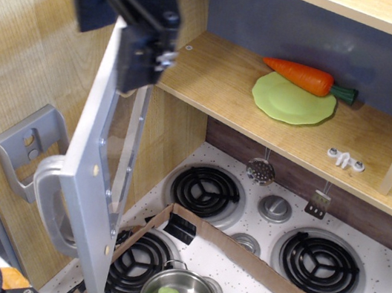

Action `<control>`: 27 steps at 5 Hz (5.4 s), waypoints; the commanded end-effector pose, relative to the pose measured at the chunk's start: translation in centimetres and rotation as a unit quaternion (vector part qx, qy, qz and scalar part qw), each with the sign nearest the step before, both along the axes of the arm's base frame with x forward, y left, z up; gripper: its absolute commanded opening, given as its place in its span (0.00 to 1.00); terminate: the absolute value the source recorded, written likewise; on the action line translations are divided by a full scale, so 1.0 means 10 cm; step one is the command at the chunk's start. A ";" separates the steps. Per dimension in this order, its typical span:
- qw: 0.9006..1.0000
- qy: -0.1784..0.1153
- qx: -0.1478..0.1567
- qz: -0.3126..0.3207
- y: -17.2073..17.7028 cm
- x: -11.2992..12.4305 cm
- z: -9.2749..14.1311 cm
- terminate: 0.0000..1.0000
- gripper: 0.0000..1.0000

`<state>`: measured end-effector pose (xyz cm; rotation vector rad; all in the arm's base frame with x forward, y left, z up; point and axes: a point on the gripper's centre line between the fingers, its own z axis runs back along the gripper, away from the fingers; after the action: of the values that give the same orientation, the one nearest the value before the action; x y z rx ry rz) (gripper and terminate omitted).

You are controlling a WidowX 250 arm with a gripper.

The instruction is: Close microwave

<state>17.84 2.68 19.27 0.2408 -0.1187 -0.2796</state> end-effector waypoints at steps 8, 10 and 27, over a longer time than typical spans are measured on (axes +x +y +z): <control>0.998 -0.043 -0.019 -0.048 0.31 -0.11 -0.40 0.00 1.00; 0.991 -0.118 -0.053 -0.041 0.03 0.14 -0.41 0.00 1.00; 0.945 -0.230 -0.045 -0.227 -0.59 1.58 -0.49 0.00 1.00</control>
<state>33.64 -2.72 11.74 0.1660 -0.5921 -0.6755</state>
